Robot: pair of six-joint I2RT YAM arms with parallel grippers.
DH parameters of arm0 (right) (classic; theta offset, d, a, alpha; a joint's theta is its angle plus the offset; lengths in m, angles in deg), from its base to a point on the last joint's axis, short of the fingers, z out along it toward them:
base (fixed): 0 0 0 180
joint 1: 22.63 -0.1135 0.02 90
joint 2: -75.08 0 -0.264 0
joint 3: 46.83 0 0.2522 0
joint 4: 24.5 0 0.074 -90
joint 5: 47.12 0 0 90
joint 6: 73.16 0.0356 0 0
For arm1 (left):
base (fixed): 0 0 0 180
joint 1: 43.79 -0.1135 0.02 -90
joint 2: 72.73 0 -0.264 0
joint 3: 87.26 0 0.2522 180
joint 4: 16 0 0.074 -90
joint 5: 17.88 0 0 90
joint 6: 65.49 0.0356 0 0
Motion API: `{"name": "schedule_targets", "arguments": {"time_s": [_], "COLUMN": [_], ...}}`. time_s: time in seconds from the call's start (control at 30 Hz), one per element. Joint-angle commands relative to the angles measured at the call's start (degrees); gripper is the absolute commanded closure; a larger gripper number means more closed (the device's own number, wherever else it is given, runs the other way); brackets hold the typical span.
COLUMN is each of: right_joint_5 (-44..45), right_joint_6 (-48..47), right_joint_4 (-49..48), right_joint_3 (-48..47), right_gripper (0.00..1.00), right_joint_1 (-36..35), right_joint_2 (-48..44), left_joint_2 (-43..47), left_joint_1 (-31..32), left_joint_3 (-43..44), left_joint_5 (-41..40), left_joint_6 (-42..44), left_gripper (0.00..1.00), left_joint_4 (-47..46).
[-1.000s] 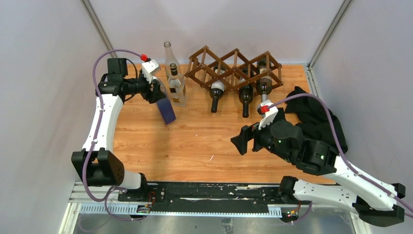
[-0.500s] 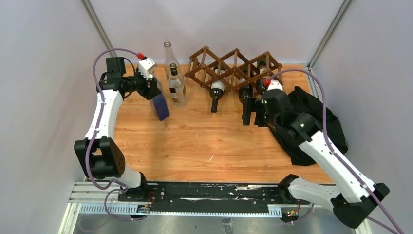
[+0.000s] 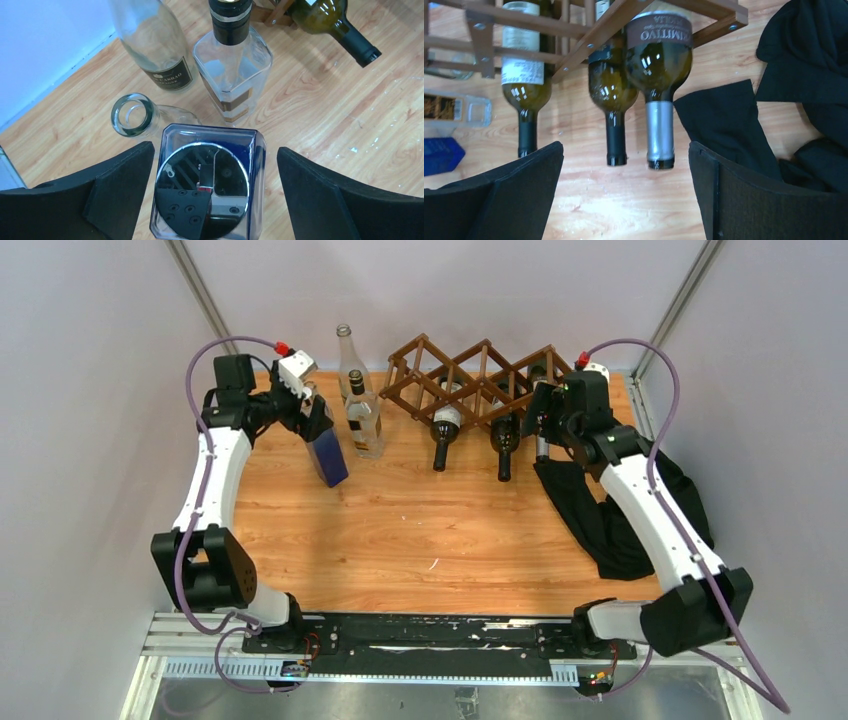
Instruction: Take the wine bottle off the wine rack
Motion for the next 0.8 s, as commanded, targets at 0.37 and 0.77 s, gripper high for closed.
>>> {"name": "schedule_targets", "arguments": {"time_s": [0.37, 0.77], "right_joint_5": [-11.7, -13.6], "right_joint_6": [-3.1, -3.9], "right_joint_4": [-11.8, -16.4], "right_joint_3": [3.0, 6.4], "right_gripper": [0.08, 0.57], "right_joint_1": [9.3, 9.4], "right_joint_2": [13.3, 17.7], "left_joint_2": [3.5, 6.9], "left_joint_1": [-0.2, -0.3], "left_joint_3": [13.4, 25.4], "left_joint_5": [-11.9, -5.5], "left_joint_6": [-4.8, -7.3], "left_gripper": [0.00, 0.00], "left_joint_4": [12.4, 30.8]}}
